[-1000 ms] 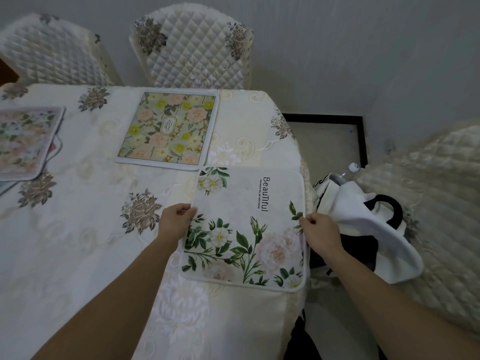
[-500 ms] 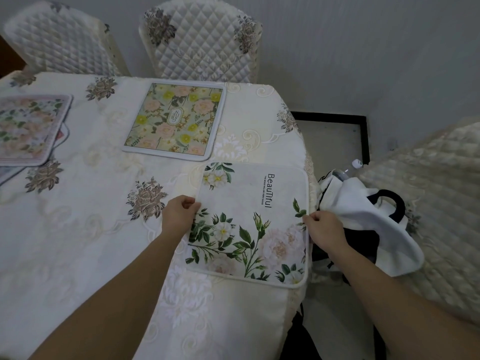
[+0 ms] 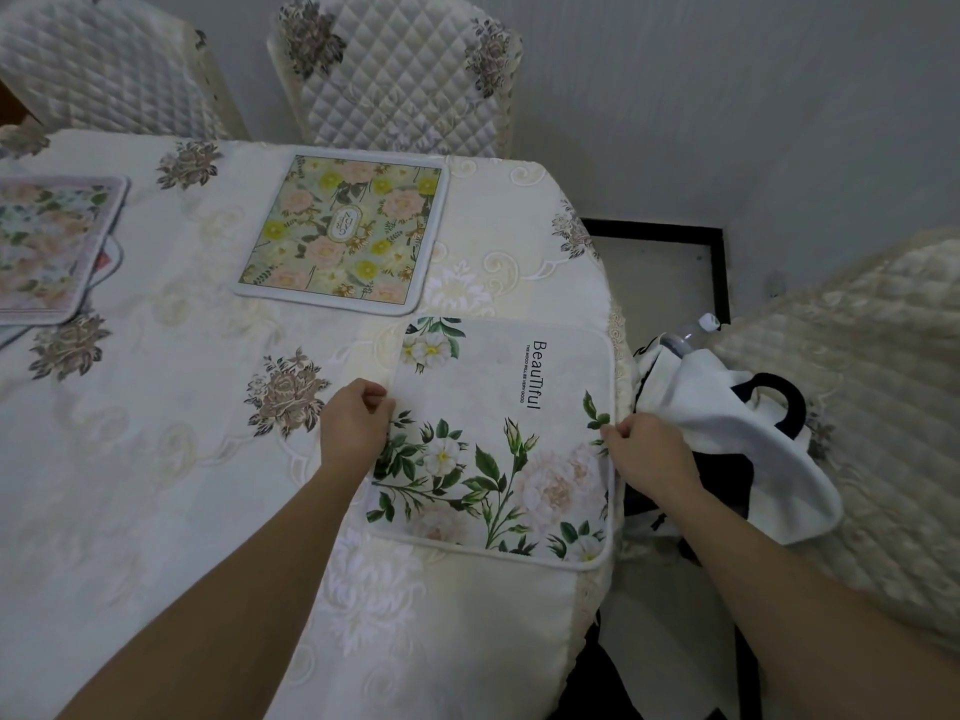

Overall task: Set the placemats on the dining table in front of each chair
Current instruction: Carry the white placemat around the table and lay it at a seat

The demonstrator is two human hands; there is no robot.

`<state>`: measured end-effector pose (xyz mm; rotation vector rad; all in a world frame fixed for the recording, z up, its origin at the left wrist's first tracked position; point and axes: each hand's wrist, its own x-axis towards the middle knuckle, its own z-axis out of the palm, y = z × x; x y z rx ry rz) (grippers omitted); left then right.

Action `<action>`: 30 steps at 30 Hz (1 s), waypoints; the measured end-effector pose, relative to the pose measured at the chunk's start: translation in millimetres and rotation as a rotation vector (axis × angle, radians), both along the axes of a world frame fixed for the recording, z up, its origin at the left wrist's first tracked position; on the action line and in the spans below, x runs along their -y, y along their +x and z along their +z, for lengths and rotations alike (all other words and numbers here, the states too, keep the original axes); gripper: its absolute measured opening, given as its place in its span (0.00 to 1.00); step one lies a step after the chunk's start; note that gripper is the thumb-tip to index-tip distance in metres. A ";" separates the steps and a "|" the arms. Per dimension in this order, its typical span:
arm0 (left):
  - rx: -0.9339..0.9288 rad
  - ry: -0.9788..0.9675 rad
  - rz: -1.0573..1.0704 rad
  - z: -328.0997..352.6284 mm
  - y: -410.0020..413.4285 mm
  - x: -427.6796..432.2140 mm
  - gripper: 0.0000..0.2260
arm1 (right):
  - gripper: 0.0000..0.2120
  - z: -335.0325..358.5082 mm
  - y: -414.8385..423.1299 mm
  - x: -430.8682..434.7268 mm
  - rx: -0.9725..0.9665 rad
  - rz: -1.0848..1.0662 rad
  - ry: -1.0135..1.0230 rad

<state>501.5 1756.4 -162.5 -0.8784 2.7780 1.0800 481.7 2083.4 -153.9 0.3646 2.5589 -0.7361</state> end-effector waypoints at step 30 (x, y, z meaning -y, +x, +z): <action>0.060 -0.567 -0.702 -40.6 2.2 -19.7 0.31 | 0.39 -42.6 17.3 42.8 -0.368 0.512 0.313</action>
